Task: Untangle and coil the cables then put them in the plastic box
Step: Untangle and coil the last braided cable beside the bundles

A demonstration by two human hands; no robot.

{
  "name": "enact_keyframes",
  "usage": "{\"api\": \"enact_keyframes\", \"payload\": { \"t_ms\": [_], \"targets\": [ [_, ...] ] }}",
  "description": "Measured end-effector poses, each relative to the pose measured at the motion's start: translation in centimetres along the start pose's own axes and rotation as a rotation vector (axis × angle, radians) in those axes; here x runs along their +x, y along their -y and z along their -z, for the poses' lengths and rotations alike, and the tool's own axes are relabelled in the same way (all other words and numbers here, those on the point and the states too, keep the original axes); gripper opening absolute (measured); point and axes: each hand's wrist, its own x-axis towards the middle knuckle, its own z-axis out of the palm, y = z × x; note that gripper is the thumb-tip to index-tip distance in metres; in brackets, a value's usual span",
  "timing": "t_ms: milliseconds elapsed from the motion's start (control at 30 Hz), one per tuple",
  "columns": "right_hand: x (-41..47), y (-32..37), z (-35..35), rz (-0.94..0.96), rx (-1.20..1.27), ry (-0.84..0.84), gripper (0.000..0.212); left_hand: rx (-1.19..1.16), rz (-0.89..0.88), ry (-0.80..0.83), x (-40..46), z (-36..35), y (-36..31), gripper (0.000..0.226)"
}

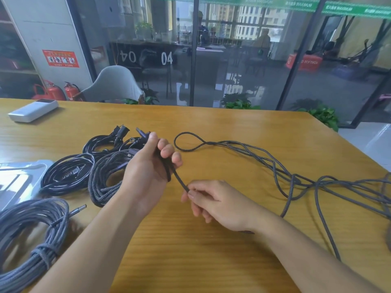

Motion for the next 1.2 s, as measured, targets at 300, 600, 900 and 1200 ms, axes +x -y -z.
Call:
{"api": "enact_keyframes", "payload": {
  "t_ms": [300,600,900,1200],
  "targets": [
    [0.9,-1.4,0.6,0.012,-0.153,-0.045,0.032,0.111,0.181,0.220,-1.0,-0.6,-0.2,0.046],
    [-1.8,-3.9,8.8,-0.215,-0.116,0.087,0.036,0.206,0.162,0.242,-0.9,0.3,-1.8,0.047],
    [-0.4,-2.8,7.3,-0.367,-0.788,-0.565,0.064,0.235,0.352,0.404,-1.5,-0.9,0.6,0.047],
    [0.6,-0.9,4.2,0.029,-0.034,-0.779,0.033,0.513,0.332,0.414,-1.6,-1.5,2.6,0.047]
  ]
}}
